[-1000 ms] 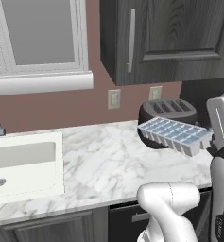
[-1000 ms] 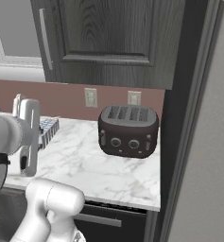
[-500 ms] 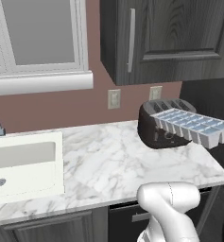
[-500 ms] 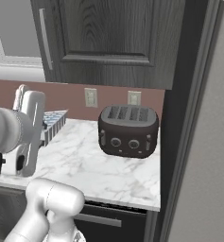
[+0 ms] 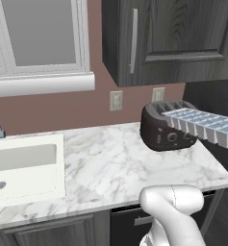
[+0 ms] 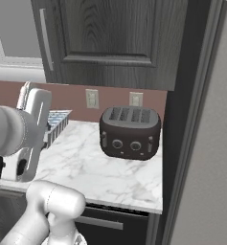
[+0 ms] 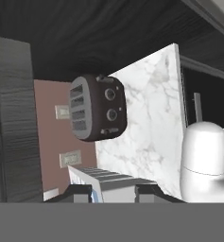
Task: The ice cube tray has been filled with water. Take the tray and place it in the freezer to make ice. Close the freezer door after placing the tray.
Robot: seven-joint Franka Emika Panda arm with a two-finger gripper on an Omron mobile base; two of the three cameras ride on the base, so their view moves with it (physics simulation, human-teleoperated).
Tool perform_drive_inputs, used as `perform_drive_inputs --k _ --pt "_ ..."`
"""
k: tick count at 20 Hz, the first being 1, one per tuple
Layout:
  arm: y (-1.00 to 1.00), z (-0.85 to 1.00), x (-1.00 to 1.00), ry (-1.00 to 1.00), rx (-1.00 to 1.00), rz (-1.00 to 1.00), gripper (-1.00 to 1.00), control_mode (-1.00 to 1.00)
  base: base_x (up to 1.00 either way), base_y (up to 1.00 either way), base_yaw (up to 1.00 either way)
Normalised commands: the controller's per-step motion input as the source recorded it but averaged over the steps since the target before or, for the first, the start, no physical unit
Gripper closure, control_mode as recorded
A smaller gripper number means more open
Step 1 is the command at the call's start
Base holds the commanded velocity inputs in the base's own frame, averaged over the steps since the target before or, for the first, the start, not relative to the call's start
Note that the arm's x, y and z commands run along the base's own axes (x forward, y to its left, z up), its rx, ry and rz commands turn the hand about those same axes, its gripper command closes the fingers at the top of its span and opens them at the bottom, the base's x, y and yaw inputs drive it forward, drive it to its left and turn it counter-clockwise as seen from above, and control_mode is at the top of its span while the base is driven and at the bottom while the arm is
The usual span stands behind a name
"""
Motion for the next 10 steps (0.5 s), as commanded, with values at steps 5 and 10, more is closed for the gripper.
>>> perform_drive_inputs --k 5,10 --pt "-0.12 -0.04 0.18 -0.05 0.03 0.00 1.00 -1.00 0.00 0.00 0.00" --pt "-0.03 -0.01 0.16 -0.09 0.00 0.00 1.00 -1.00 0.00 0.00 0.00"
